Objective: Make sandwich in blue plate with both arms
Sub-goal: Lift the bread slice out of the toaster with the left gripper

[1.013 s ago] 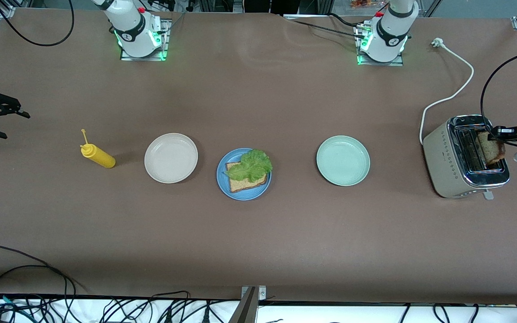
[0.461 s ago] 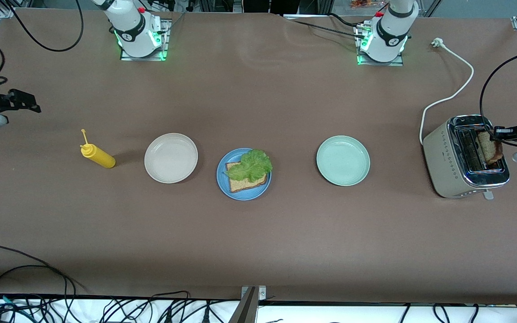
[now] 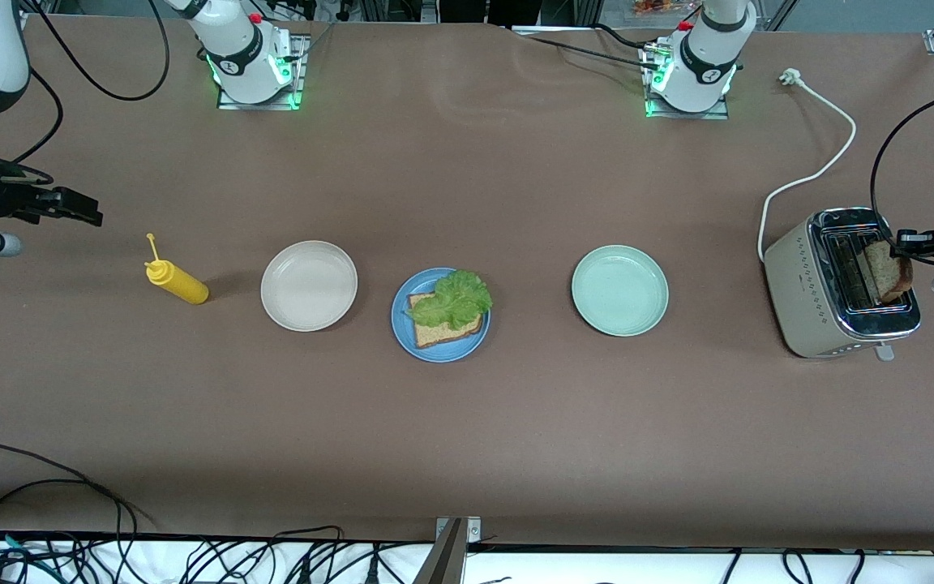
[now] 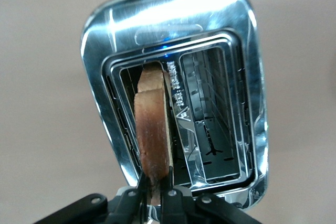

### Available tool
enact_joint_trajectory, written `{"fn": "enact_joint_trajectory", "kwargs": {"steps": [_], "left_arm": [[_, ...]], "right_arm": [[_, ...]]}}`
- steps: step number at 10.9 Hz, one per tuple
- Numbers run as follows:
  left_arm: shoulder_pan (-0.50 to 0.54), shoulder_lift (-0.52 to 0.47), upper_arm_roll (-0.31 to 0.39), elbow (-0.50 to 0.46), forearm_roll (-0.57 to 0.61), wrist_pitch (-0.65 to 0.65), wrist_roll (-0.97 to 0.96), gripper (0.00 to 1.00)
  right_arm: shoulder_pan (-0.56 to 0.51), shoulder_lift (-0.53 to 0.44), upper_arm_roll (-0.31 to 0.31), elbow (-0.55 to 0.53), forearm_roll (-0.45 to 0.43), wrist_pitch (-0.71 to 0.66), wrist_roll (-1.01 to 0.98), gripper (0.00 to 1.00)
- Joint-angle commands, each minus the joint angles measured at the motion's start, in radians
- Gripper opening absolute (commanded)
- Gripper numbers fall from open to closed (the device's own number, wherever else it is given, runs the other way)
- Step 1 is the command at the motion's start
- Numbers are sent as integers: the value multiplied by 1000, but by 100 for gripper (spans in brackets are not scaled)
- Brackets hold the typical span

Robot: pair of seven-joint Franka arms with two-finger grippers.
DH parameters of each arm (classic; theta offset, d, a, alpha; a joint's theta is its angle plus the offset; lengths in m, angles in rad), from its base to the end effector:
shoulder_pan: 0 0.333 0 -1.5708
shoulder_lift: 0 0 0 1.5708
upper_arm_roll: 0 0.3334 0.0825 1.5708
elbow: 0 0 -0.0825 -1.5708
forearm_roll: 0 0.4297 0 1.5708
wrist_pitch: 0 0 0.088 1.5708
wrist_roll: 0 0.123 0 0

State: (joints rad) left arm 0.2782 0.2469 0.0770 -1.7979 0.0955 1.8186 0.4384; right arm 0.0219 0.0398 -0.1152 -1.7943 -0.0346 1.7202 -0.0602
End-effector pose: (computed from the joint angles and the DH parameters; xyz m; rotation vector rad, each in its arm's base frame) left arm 0.5974 0.2291 0.3748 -3.0989 0.1820 0.3900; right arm 0.6026 -0.0593 0.4987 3.1065 -0.0407 -0.1808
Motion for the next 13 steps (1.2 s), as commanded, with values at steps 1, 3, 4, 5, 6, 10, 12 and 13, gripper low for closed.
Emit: {"fn": "enact_joint_trajectory", "kwargs": {"steps": [1, 3, 4, 5, 6, 10, 12, 13], "left_arm": [[-31, -55, 0, 41, 26, -65, 8, 0], [-53, -87, -3, 60, 27, -96, 8, 0], [-57, -96, -5, 86, 26, -131, 8, 0], [-77, -103, -5, 110, 24, -160, 8, 0], [-80, -110, -6, 132, 23, -182, 6, 0], [-131, -129, -9, 187, 7, -231, 2, 0], [-136, -123, -40, 183, -72, -229, -67, 0], [-142, -118, -63, 180, -112, -229, -90, 0]], "right_arm": [[-37, -24, 84, 61, -21, -7, 111, 100], [-40, -52, 89, 65, -12, 8, 105, 100], [-40, -46, 88, 99, -8, 22, 94, 100], [-40, -34, 86, 139, -4, 6, 71, 100], [-40, -32, 86, 157, -4, -13, 68, 100], [-37, -37, 58, 182, 70, -114, 7, 100], [-36, -32, 58, 179, 58, -126, 8, 100], [-37, -28, 58, 176, 58, -128, 7, 100]]}}
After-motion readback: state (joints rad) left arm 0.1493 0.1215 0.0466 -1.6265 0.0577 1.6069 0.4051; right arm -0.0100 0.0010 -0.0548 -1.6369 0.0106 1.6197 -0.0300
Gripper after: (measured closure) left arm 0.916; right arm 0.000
